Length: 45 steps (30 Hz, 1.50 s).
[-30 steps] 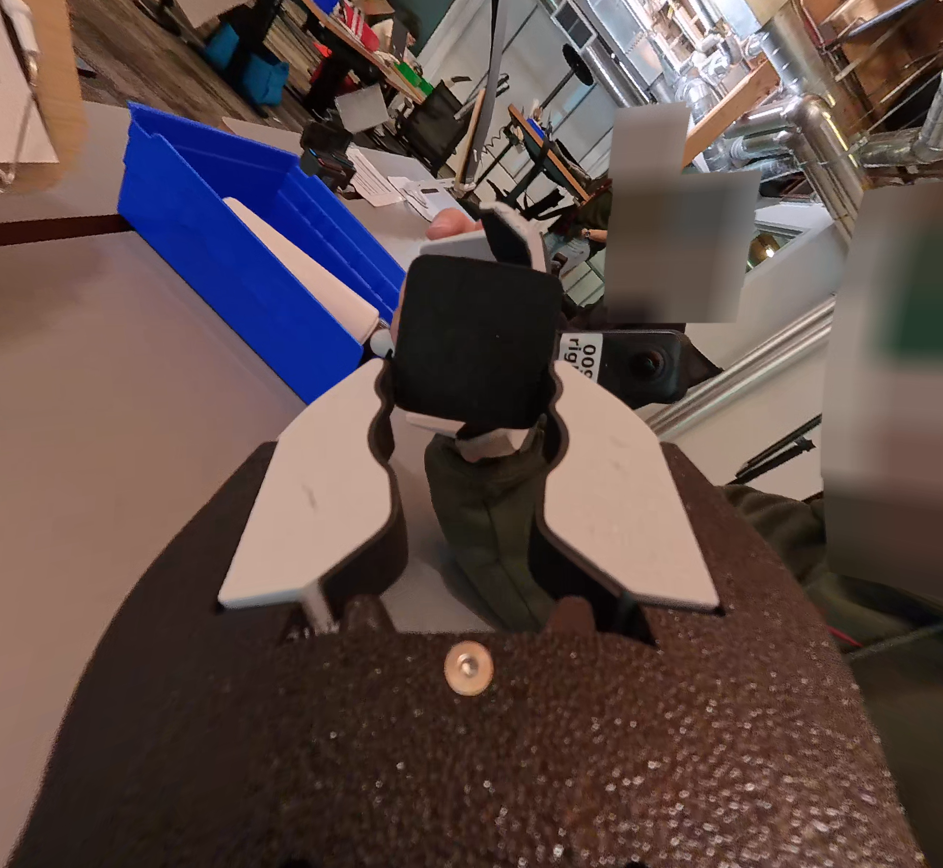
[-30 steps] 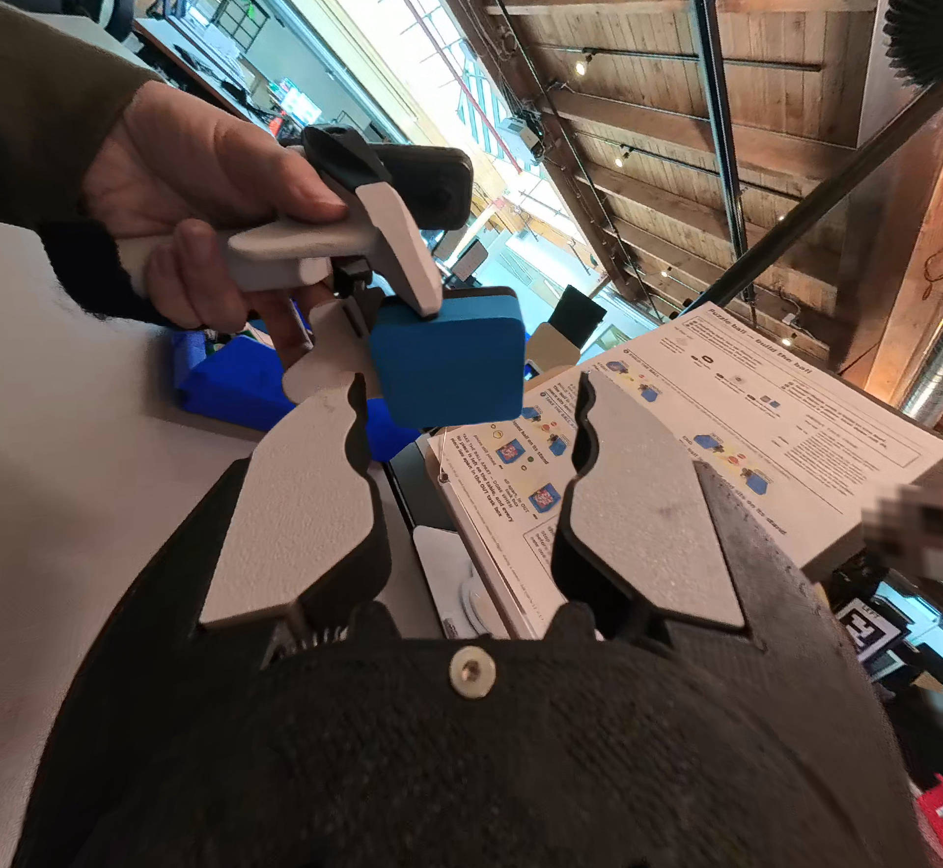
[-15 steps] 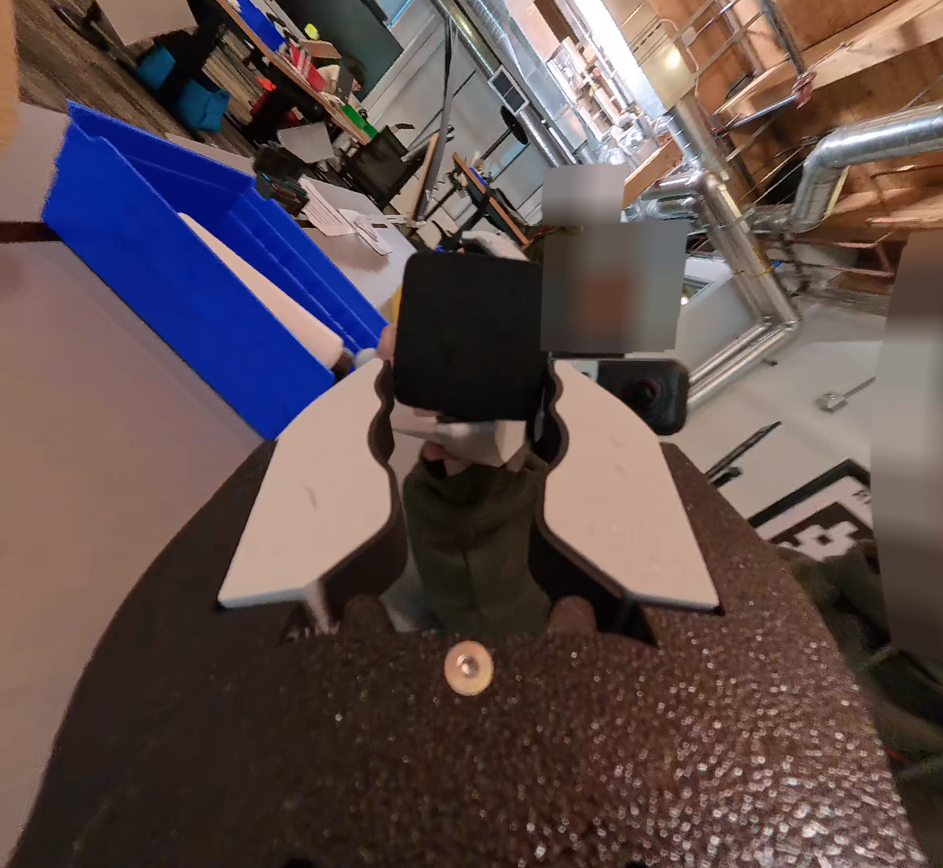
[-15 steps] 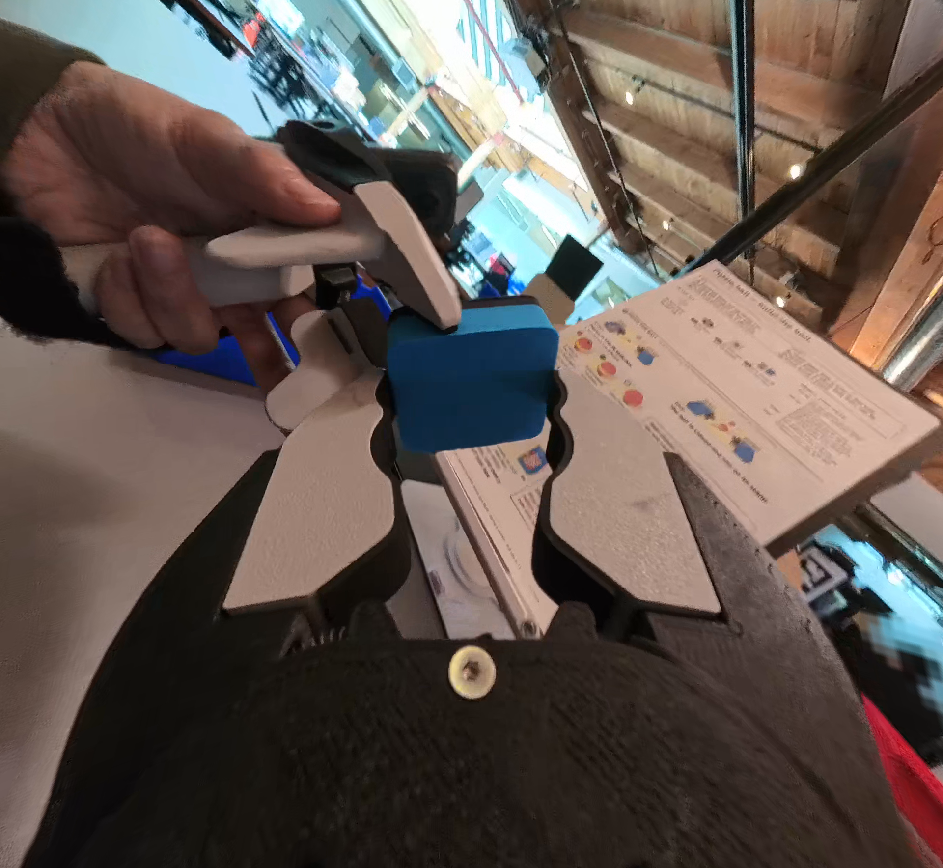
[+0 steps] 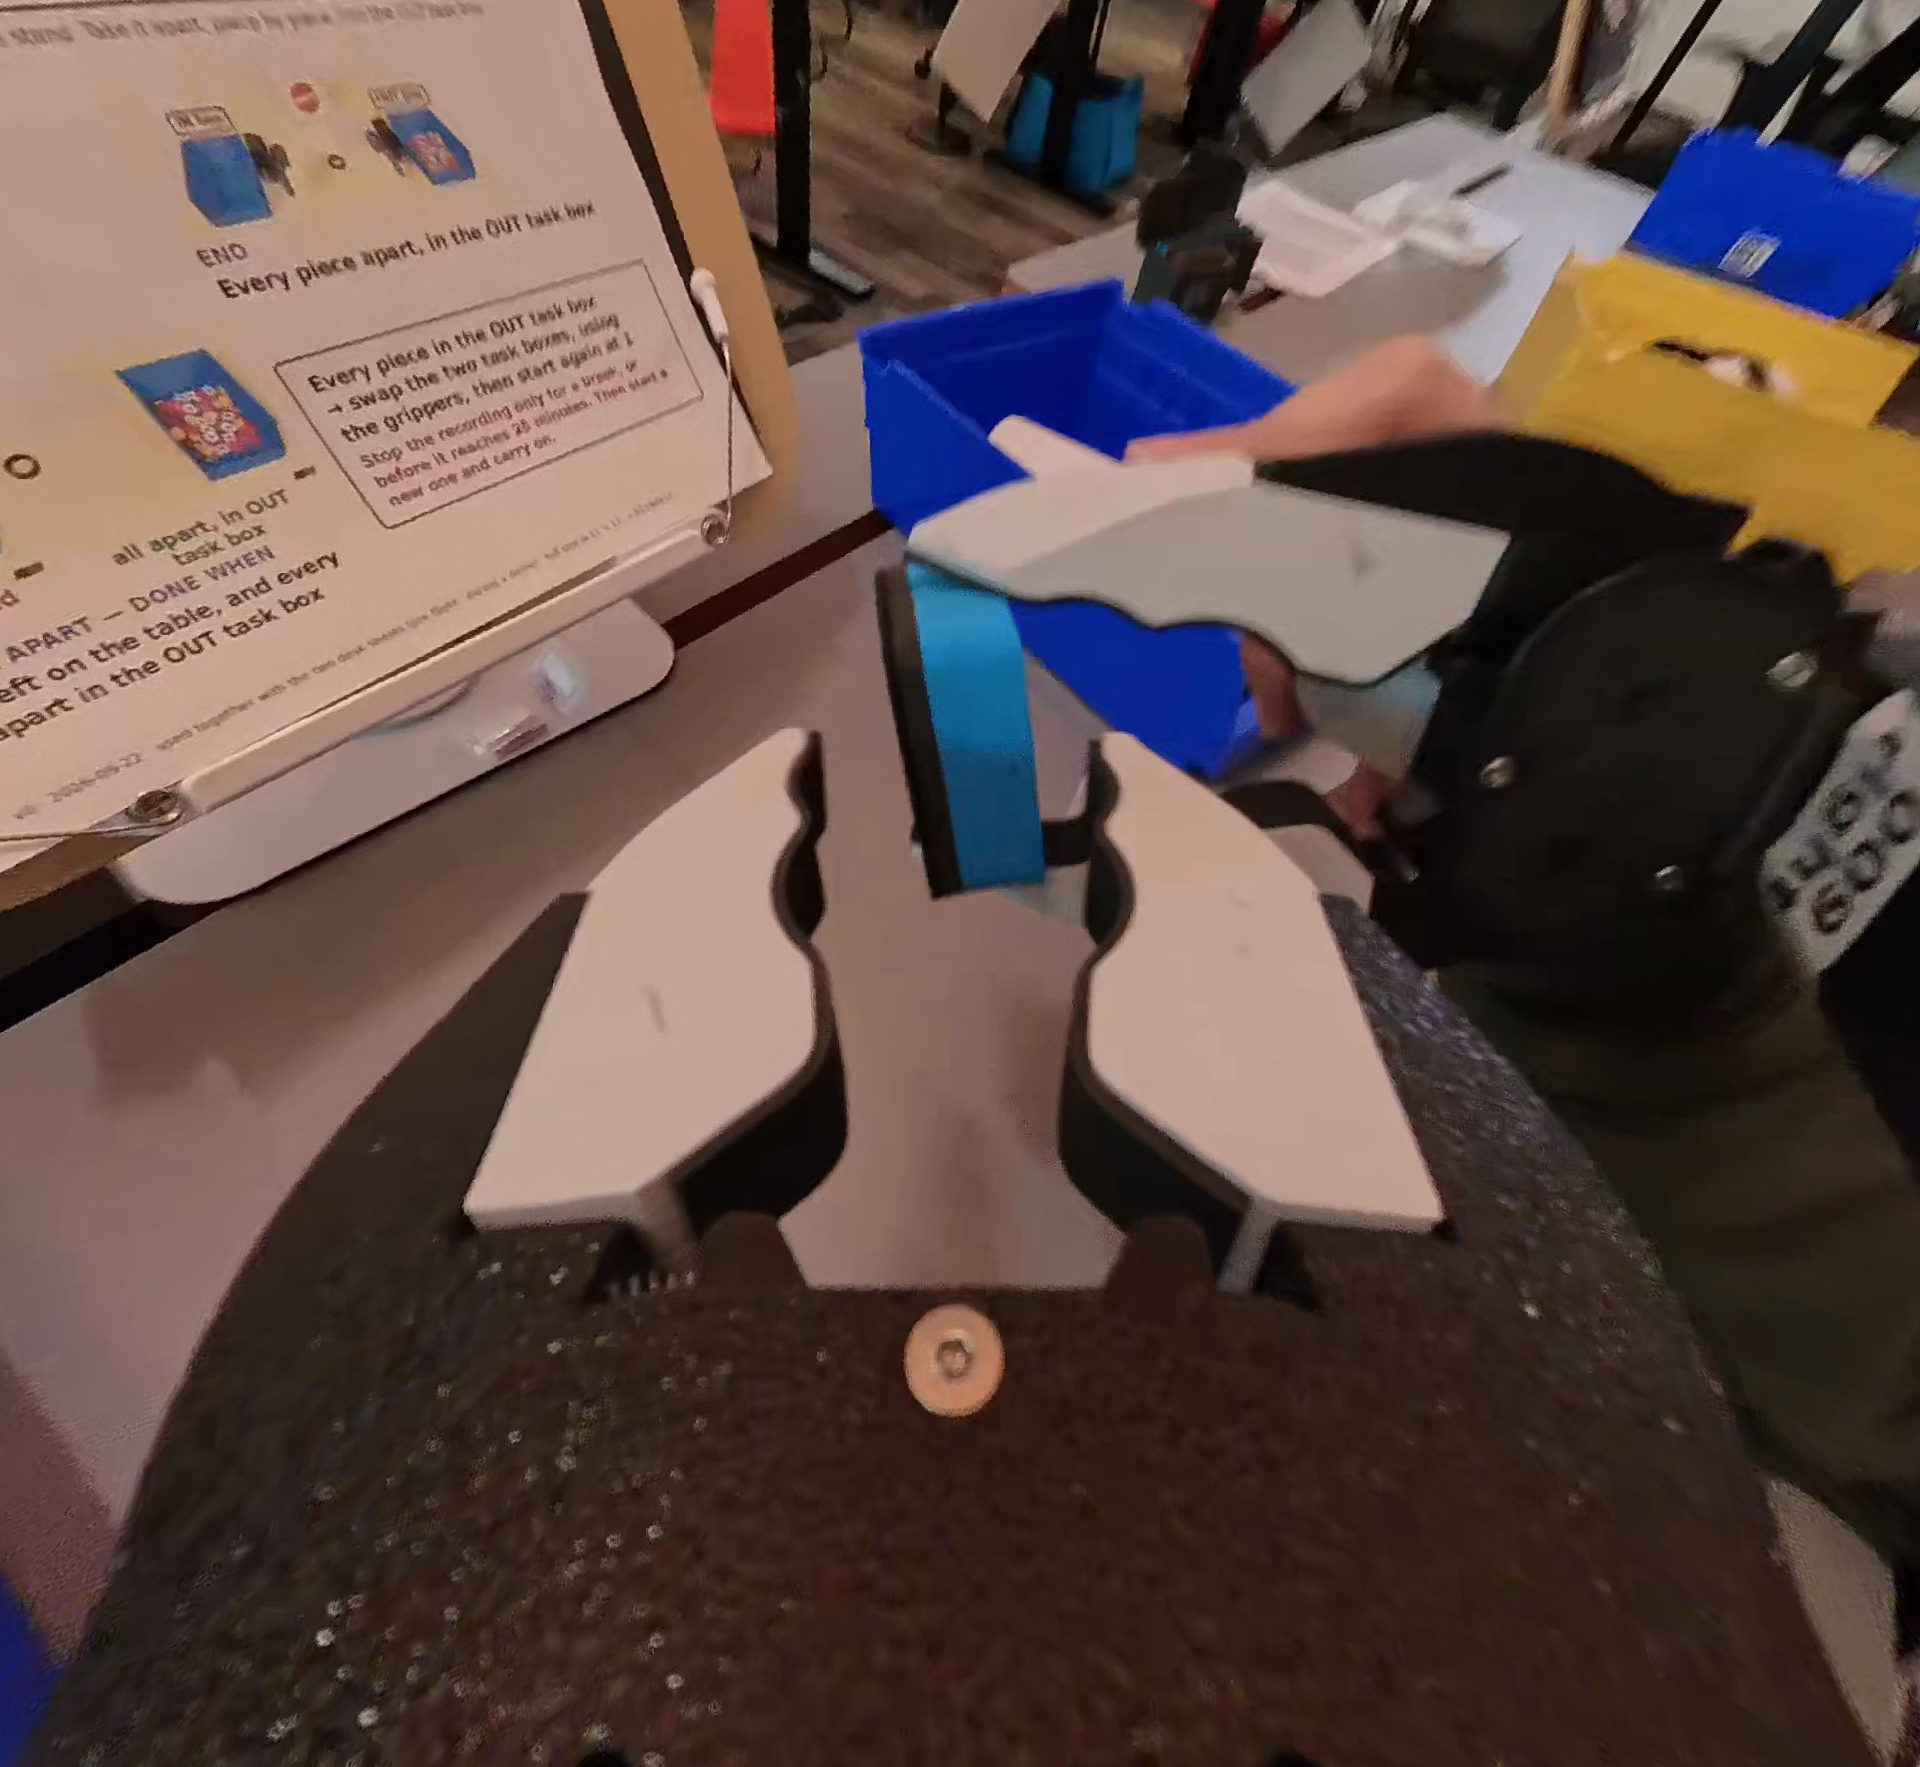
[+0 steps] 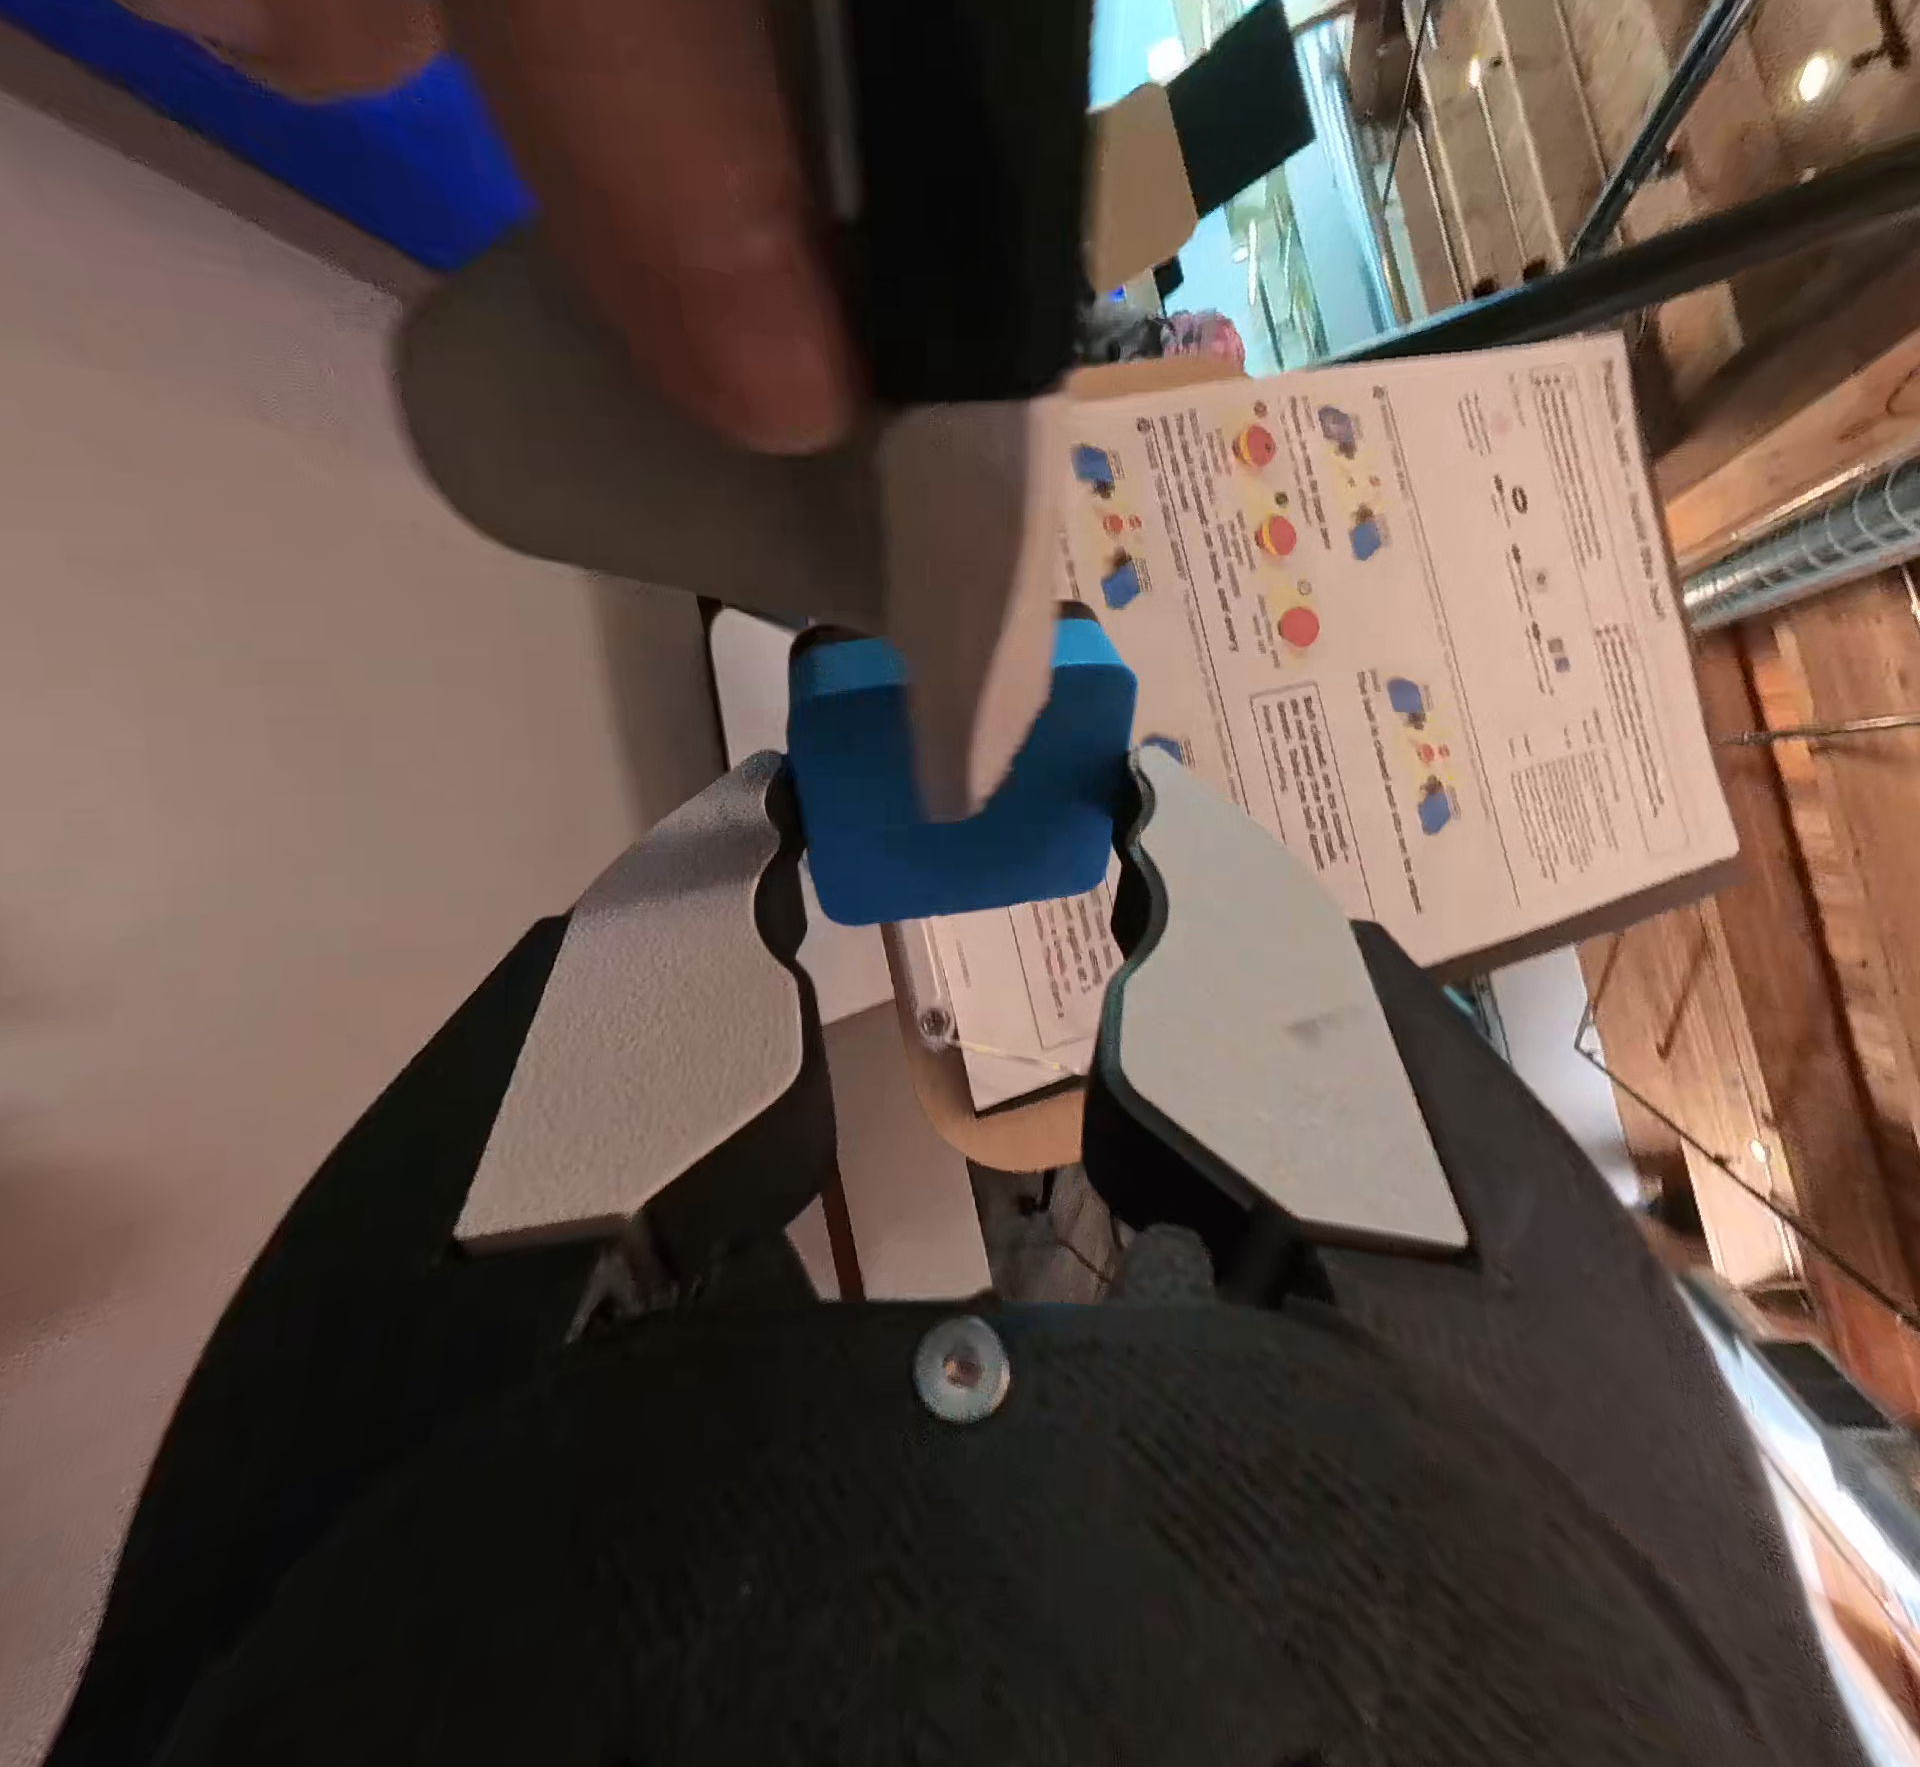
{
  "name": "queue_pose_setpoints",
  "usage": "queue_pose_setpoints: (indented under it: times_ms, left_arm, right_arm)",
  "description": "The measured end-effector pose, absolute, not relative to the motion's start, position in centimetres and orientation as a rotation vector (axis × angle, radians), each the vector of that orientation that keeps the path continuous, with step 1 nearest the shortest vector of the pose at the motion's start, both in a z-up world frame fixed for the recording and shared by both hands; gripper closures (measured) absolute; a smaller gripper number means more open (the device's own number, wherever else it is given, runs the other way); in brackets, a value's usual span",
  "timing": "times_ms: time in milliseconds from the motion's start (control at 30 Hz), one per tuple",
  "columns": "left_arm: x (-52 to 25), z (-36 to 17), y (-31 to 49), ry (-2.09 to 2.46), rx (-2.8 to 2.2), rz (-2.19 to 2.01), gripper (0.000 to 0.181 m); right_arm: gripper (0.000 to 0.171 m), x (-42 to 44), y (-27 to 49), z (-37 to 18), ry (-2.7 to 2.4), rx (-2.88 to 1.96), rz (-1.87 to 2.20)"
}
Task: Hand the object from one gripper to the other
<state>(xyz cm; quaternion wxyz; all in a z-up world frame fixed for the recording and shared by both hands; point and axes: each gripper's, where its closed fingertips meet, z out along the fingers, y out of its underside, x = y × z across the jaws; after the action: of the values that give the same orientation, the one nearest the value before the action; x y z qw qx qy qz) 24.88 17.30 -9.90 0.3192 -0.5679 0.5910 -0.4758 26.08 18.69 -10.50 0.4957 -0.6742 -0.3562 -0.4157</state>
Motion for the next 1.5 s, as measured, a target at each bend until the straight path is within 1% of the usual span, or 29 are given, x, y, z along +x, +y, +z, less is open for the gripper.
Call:
queue_pose_setpoints:
  times_ms: [100, 200, 300, 333, 367, 433, 533, 600, 633, 700, 733, 767, 800, 833, 867, 1033, 1133, 1200, 1300, 1367, 1400, 1500]
  left_arm:
    - [24.7, -9.7, 17.3, 1.553, -1.477, -1.277, 0.154]
    - [24.4, -9.9, 17.4, 1.586, -1.456, -1.261, 0.156]
    - [23.8, -9.1, 17.2, 1.601, -1.394, -1.384, 0.158]
    - [23.6, -8.8, 17.4, 1.6, -1.366, -1.429, 0.159]
    - [23.3, -8.5, 17.7, 1.598, -1.319, -1.463, 0.159]
    - [22.6, -7.5, 18.2, 1.574, -1.206, -1.556, 0.159]
    - [20.9, -5.1, 17.9, 1.507, -0.985, -1.799, 0.159]
    - [19.7, -4.0, 17.4, 1.473, -0.871, -1.959, 0.159]
    - [19.5, -3.7, 17.5, 1.449, -0.845, -2.004, 0.159]
    - [19.0, -3.4, 17.2, 1.44, -0.792, -2.084, 0.159]
    - [19.0, -3.5, 17.1, 1.445, -0.783, -2.093, 0.159]
    - [19.2, -3.8, 17.1, 1.453, -0.787, -2.074, 0.159]
    - [19.3, -4.1, 17.1, 1.463, -0.784, -2.054, 0.159]
    - [19.2, -4.0, 17.0, 1.463, -0.765, -2.057, 0.159]
    - [19.1, -3.9, 17.0, 1.461, -0.754, -2.068, 0.159]
    - [19.7, -4.4, 17.8, 1.446, -0.838, -1.992, 0.159]
    - [21.4, -4.6, 20.0, 1.34, -1.037, -1.796, 0.137]
    - [22.2, -4.5, 21.5, 1.241, -1.193, -1.661, 0.123]
    - [22.7, -5.1, 21.2, 1.232, -1.347, -1.532, 0.101]
    - [23.3, -5.9, 20.6, 1.246, -1.434, -1.463, 0.094]
    - [23.5, -5.9, 20.7, 1.203, -1.461, -1.457, 0.093]
    - [24.0, -5.4, 20.5, 1.1, -1.469, -1.554, 0.112]
  right_arm:
    - [0.113, 25.5, 19.0, -10.7, -0.884, -1.631, -1.005]
    - [0.113, 25.2, 19.0, -10.8, -0.912, -1.642, -1.016]
    - [0.113, 24.5, 18.7, -10.1, -0.877, -1.599, -0.915]
    - [0.112, 23.9, 18.5, -9.8, -0.844, -1.586, -0.805]
    - [0.108, 23.3, 18.1, -9.4, -0.794, -1.584, -0.648]
    - [0.095, 22.3, 17.1, -7.8, -0.635, -1.548, -0.286]
    - [0.091, 21.5, 15.5, -4.6, -0.406, -1.43, 0.245]
    - [0.09, 21.5, 15.3, -4.5, -0.327, -1.418, 0.462]
    - [0.093, 21.2, 15.3, -5.0, -0.33, -1.428, 0.537]
    - [0.104, 20.7, 15.8, -6.0, -0.334, -1.464, 0.605]
    - [0.113, 20.4, 15.8, -6.1, -0.35, -1.455, 0.623]
    - [0.127, 20.0, 15.8, -6.0, -0.368, -1.431, 0.635]
    - [0.133, 19.7, 15.8, -5.7, -0.374, -1.408, 0.638]
    - [0.134, 19.6, 16.0, -5.6, -0.367, -1.397, 0.629]
    - [0.146, 19.8, 16.2, -5.7, -0.36, -1.402, 0.606]
    - [0.148, 20.4, 16.7, -5.8, -0.363, -1.421, 0.53]
    - [0.149, 22.1, 17.6, -5.8, -0.317, -1.439, 0.304]
    - [0.149, 23.5, 18.1, -5.8, -0.299, -1.452, 0.07]
    - [0.149, 25.0, 18.7, -5.6, -0.286, -1.451, -0.293]
    - [0.149, 24.9, 19.1, -5.6, -0.305, -1.44, -0.432]
    - [0.149, 24.7, 19.3, -5.6, -0.328, -1.436, -0.485]
    - [0.148, 24.1, 20.0, -6.7, -0.411, -1.473, -0.597]
